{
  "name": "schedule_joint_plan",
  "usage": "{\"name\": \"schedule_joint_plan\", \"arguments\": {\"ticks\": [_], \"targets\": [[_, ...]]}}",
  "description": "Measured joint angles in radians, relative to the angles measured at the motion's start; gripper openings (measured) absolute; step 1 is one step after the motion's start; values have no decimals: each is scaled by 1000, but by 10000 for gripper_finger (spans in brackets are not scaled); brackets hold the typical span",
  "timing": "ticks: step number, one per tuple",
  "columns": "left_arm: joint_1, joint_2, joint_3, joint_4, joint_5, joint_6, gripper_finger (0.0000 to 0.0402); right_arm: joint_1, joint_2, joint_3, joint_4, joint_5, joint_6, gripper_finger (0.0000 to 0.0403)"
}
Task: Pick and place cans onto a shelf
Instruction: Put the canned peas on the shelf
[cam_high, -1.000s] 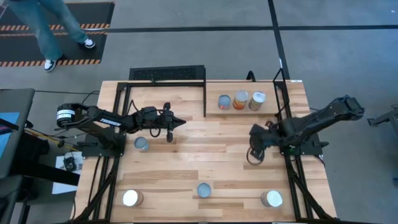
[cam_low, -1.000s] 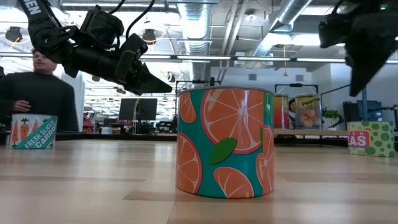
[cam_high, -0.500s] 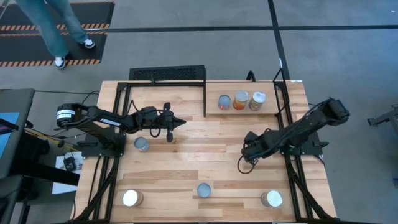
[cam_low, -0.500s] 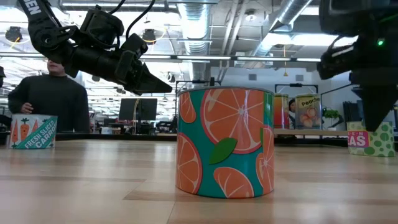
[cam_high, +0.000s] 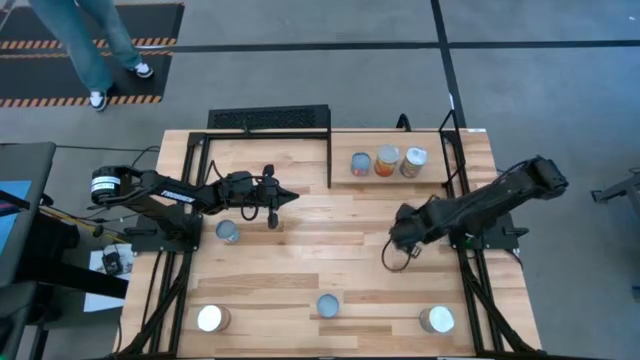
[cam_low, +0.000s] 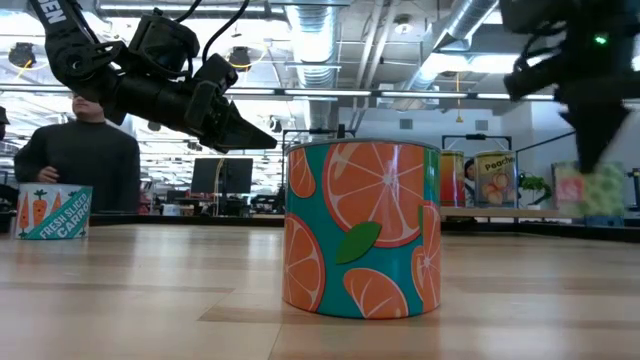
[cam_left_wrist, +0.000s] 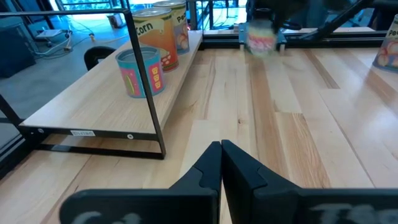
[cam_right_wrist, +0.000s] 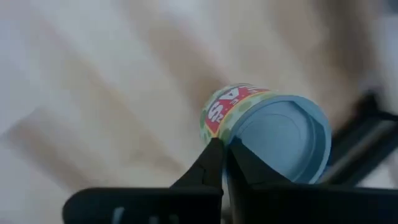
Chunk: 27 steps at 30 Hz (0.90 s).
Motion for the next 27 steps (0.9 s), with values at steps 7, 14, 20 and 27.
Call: {"name": "schedule_joint_plan", "arguments": {"ticks": [7, 14, 20, 27], "targets": [[0, 0, 0, 0, 0, 0, 0, -238, -142, 22, -98, 106, -140, 6], [0, 0, 0, 0, 0, -1, 0, -486, -154, 22, -20, 118, -503, 9], [0, 0, 0, -6, 0, -1, 0, -573, -144, 10, -21, 137, -662, 8], [0, 0, 0, -6, 0, -1, 0, -652, -145, -46, 36, 141, -801, 8]]}}
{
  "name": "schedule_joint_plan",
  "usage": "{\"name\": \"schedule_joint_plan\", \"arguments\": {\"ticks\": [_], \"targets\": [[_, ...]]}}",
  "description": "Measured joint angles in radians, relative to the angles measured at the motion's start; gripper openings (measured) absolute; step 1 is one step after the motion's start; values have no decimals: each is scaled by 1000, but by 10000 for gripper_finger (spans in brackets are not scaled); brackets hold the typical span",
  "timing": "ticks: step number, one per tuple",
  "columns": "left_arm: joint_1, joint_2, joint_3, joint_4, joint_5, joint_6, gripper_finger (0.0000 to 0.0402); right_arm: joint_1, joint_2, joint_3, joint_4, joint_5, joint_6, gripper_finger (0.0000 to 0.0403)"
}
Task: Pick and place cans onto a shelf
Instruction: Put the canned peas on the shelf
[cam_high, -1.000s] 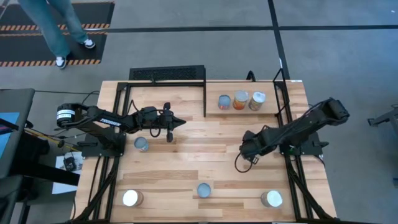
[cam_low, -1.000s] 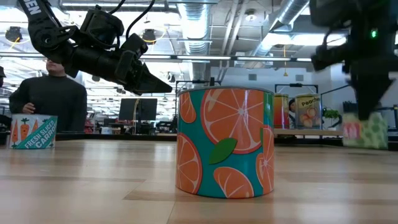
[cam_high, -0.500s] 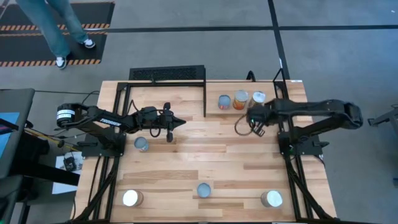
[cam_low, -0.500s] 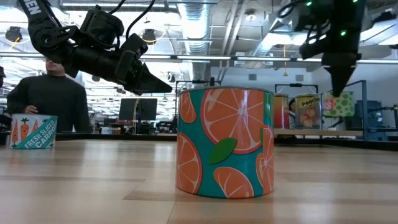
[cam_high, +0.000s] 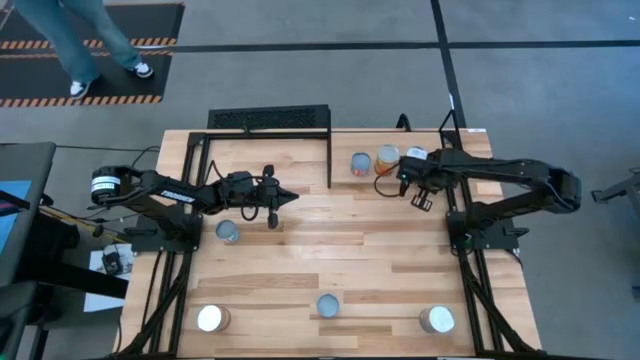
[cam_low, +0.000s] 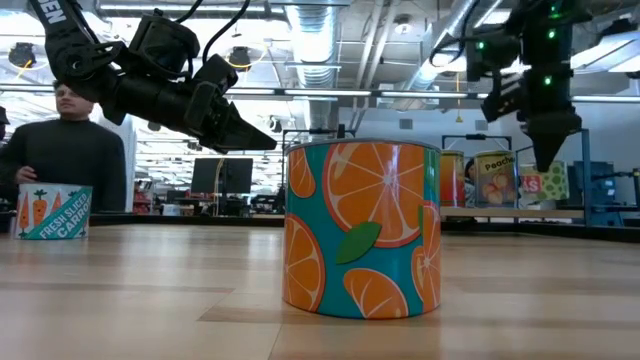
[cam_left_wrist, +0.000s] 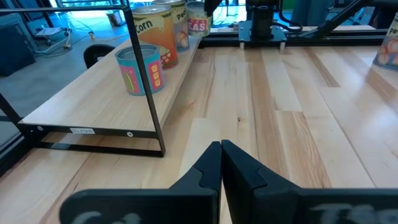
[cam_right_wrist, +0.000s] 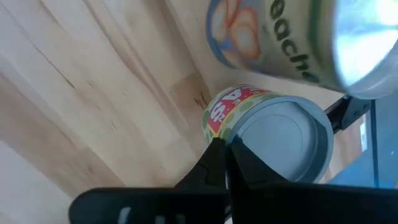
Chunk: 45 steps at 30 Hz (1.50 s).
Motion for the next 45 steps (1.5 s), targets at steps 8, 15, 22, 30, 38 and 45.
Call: {"name": "schedule_joint_plan", "arguments": {"ticks": [8, 15, 22, 30, 38, 45], "targets": [[0, 0, 0, 0, 0, 0, 0, -113, -22, -24, 43, 0, -93, 8], [0, 0, 0, -1, 0, -1, 0, -209, -35, -23, 87, -16, -160, 12], [0, 0, 0, -1, 0, -1, 0, -259, -34, -23, 108, -37, -190, 28], [0, 0, 0, -1, 0, -6, 0, -310, -33, -23, 107, -60, -189, 42], [0, 0, 0, -1, 0, -10, 0, -328, -33, -23, 132, -60, -187, 60], [0, 0, 0, -1, 0, -10, 0, -328, -33, -23, 147, -60, -187, 61]]}}
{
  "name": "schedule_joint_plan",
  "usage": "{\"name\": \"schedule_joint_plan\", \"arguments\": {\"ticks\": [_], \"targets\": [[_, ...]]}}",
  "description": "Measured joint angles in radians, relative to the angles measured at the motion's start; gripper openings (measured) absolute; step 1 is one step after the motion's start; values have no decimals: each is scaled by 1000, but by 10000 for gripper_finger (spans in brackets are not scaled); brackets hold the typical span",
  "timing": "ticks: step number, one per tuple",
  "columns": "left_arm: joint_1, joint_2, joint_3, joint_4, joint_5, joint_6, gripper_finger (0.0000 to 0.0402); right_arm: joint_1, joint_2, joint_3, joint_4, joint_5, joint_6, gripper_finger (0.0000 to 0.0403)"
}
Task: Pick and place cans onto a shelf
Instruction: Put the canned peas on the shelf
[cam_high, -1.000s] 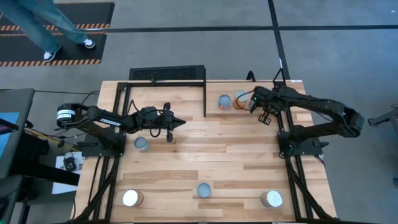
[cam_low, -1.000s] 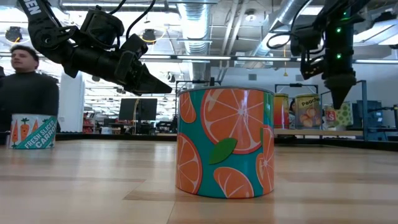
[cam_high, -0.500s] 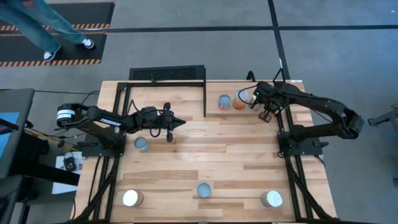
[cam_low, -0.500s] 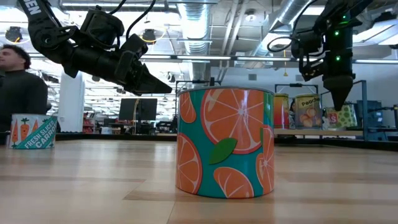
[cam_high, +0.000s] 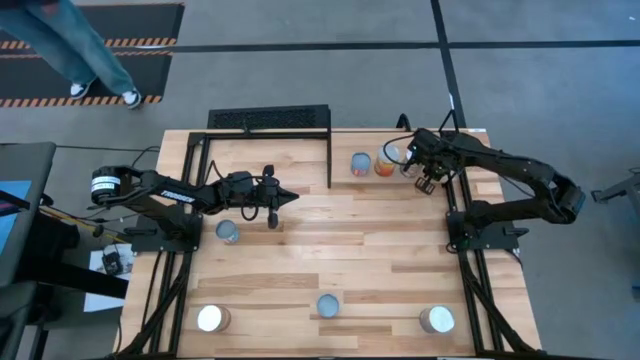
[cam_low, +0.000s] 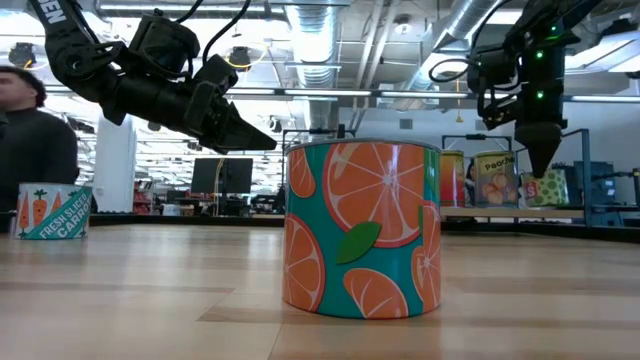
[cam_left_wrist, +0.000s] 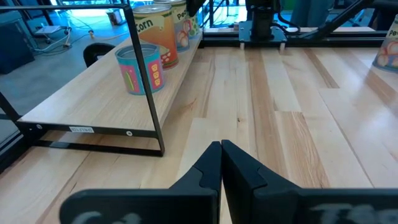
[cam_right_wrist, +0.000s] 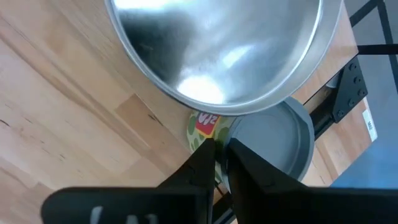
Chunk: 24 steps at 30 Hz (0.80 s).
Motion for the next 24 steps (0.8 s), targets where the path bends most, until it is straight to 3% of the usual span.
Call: {"name": "schedule_joint_plan", "arguments": {"ticks": [18, 24], "targets": [[0, 0, 0, -5, 14, 0, 0, -45, 0, 0, 10, 1, 1, 64], [0, 0, 0, -5, 14, 0, 0, -45, 0, 0, 18, -19, 1, 95]]}}
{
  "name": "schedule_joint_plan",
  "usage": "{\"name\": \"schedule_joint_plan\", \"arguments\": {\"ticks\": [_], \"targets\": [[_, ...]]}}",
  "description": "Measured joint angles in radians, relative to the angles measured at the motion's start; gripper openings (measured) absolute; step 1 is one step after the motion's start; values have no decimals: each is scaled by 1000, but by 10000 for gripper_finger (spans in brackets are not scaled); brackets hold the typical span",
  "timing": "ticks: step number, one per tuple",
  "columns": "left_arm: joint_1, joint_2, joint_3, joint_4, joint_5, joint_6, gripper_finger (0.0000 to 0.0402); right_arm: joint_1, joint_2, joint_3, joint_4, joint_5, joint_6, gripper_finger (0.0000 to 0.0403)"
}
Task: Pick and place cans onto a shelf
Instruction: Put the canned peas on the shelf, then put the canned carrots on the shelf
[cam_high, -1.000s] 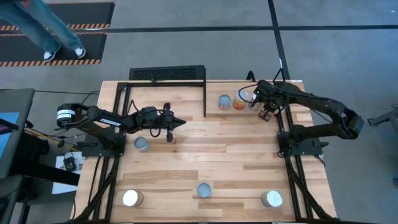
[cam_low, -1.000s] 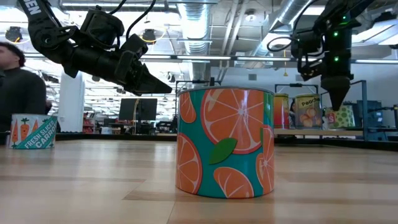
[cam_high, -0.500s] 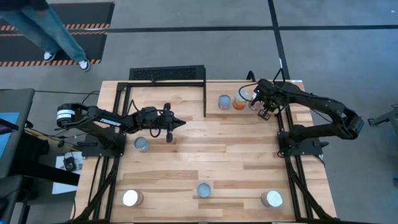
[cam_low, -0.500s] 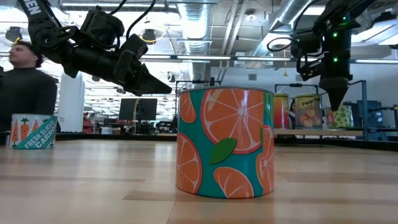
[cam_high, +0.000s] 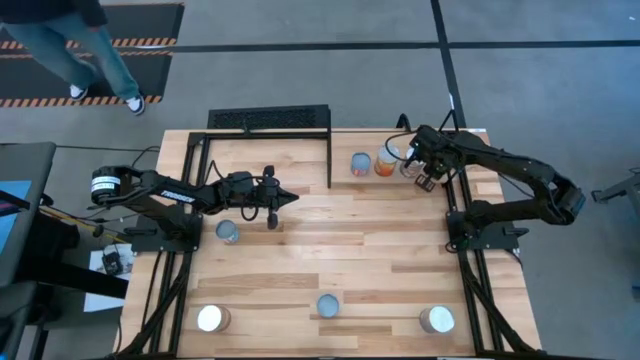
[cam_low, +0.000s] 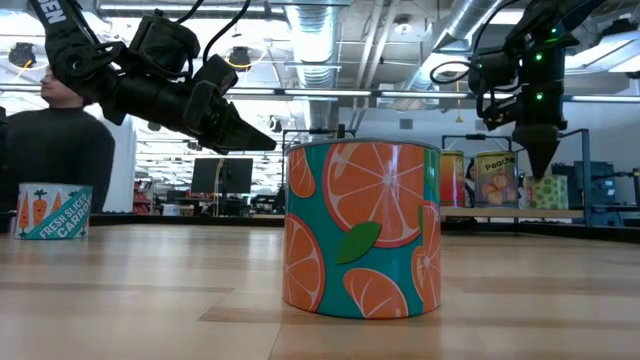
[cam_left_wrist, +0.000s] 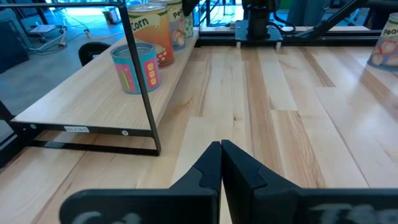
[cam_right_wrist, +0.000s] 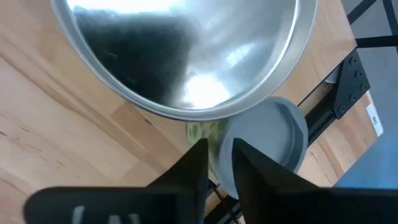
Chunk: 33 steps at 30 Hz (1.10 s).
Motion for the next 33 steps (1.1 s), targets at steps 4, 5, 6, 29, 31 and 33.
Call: {"name": "schedule_joint_plan", "arguments": {"ticks": [4, 5, 6, 29, 31, 33], "targets": [[0, 0, 0, 0, 0, 0, 0, 0, 0, 0, 1, -1, 0, 121], [0, 0, 0, 0, 0, 0, 0, 0, 0, 0, 1, -2, -1, 125], [0, 0, 0, 0, 0, 0, 0, 3, 0, 1, -3, -2, -1, 128], [0, 0, 0, -11, 1, 8, 0, 568, -390, -129, 321, -84, 273, 7], [0, 0, 0, -12, 6, 11, 0, 642, -417, -206, 487, -82, 273, 6], [0, 0, 0, -20, 24, 19, 0, 709, -430, -284, 674, -82, 264, 9]]}}
